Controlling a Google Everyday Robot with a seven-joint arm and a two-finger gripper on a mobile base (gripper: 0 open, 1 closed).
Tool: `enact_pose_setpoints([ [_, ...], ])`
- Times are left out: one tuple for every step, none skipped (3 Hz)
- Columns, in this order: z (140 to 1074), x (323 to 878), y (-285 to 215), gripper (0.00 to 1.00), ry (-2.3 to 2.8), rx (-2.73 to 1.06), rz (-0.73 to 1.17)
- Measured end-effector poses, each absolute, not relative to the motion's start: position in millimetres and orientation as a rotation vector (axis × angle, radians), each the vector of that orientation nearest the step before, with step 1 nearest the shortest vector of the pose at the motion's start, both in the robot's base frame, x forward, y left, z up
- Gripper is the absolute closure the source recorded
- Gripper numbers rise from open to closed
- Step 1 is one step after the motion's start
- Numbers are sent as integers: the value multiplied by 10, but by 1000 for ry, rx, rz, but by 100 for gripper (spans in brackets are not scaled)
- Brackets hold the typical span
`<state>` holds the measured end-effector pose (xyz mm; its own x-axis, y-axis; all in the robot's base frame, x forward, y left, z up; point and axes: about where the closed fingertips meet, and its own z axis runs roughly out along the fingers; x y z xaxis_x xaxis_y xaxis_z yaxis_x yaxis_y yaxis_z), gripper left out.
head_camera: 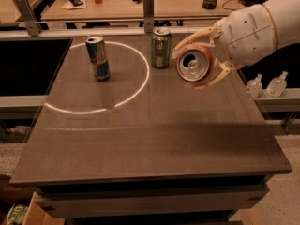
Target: Knock coke can over
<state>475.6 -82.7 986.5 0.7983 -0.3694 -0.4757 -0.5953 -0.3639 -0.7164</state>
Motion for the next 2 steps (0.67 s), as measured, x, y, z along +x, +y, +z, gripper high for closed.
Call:
enact_pose_setpoints([
  [9583, 4739, -875, 100, 664, -2230, 220],
  [9268, 4743, -977, 100, 632, -2425, 124],
])
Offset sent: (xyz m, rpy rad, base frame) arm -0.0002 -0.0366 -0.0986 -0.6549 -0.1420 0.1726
